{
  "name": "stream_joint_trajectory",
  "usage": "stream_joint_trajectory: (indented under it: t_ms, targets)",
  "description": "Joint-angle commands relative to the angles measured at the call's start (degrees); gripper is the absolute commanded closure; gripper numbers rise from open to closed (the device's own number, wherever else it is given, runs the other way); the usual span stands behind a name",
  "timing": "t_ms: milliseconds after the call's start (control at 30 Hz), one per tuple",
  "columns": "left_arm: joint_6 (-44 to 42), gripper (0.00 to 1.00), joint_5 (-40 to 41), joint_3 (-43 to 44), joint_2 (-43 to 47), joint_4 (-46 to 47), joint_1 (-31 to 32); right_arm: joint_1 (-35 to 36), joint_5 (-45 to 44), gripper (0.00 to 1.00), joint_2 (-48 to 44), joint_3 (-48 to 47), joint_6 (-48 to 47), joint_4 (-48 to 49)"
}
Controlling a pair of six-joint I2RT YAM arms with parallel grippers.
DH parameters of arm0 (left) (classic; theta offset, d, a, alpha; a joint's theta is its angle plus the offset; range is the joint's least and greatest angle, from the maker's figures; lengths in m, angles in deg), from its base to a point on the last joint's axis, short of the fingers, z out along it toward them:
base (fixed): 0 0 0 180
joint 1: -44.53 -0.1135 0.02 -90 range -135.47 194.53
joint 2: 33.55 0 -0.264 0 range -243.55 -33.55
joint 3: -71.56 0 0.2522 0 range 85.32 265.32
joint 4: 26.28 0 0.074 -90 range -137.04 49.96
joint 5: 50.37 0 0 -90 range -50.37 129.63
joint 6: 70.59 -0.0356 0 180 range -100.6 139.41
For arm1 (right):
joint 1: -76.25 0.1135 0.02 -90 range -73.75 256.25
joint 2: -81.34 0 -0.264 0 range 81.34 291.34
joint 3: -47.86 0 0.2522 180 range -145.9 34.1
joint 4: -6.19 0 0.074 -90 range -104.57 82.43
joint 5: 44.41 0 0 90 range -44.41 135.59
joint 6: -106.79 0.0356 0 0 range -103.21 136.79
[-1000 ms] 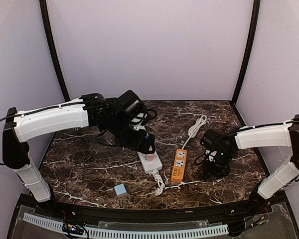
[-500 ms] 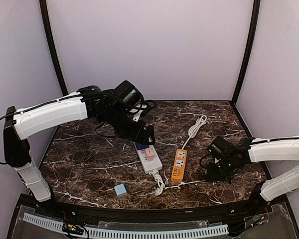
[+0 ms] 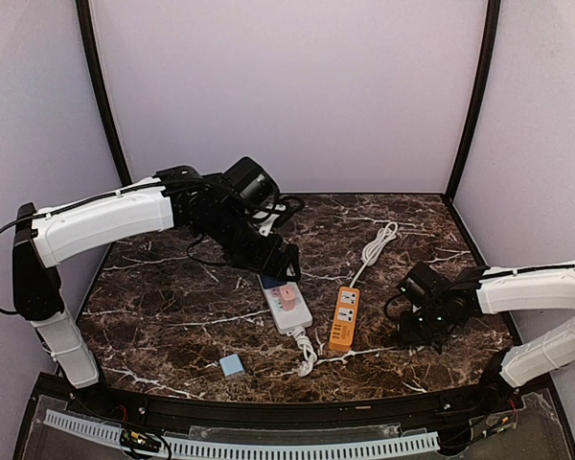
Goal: Insert the plug
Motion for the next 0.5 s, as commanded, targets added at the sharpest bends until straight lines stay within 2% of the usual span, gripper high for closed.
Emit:
stream_joint_trajectory:
  t_ms: [0, 200, 467]
  targets:
    - [-0.5, 0.05, -1.4, 0.2, 0.6, -1.6, -0.5, 0.4, 1.1, 0.67, 2.5, 2.0, 0.0, 2.4]
    - [-0.5, 0.05, -4.0, -1.0, 1.4, 0.0, -1.8, 0.5, 1.2, 0.75, 3.4, -0.5, 0.1, 0.5]
    - [2.1, 0.05, -12.4, -7.6, 5.3, 8.9, -7.3, 0.7, -1.3, 0.82, 1.8, -7.3, -0.2, -5.2]
